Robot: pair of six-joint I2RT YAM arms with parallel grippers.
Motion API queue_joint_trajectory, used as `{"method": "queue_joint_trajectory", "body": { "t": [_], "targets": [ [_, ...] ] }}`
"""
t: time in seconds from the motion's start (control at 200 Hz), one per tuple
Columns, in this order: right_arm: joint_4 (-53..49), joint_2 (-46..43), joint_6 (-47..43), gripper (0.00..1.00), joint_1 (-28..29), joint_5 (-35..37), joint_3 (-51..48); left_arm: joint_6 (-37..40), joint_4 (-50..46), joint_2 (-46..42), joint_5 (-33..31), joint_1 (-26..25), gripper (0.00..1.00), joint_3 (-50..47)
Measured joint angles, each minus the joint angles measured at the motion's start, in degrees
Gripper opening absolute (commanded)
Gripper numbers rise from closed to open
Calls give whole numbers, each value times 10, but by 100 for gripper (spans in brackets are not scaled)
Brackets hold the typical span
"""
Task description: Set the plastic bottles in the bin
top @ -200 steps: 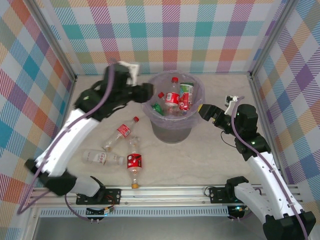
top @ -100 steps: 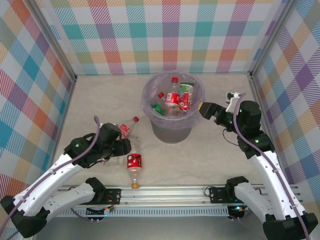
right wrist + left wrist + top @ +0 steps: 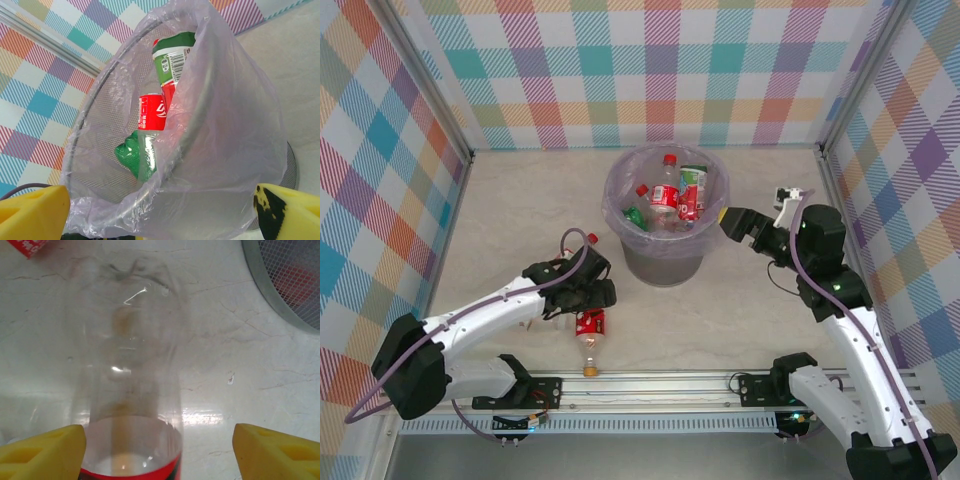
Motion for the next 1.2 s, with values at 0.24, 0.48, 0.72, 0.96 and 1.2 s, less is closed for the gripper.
{"method": "queue_joint_trajectory", "body": {
  "t": [0.24, 0.48, 0.72, 0.96, 1.2],
  "targets": [
    [-6, -2, 0, 94, 0, 0, 0, -10, 61, 28, 10, 0, 75, -33],
    [-4, 18, 2, 94, 0, 0, 0, -12, 103, 51, 11, 0, 71, -39],
    [2, 37, 2, 95, 0, -2, -3, -12, 127, 63, 11, 0, 67, -35],
    [9, 44, 2, 95, 0, -3, -3, -13, 169, 81, 23, 0, 74, -35],
    [9, 44, 2, 95, 0, -2, -3, -12, 167, 113, 31, 0, 82, -35]
  ]
}}
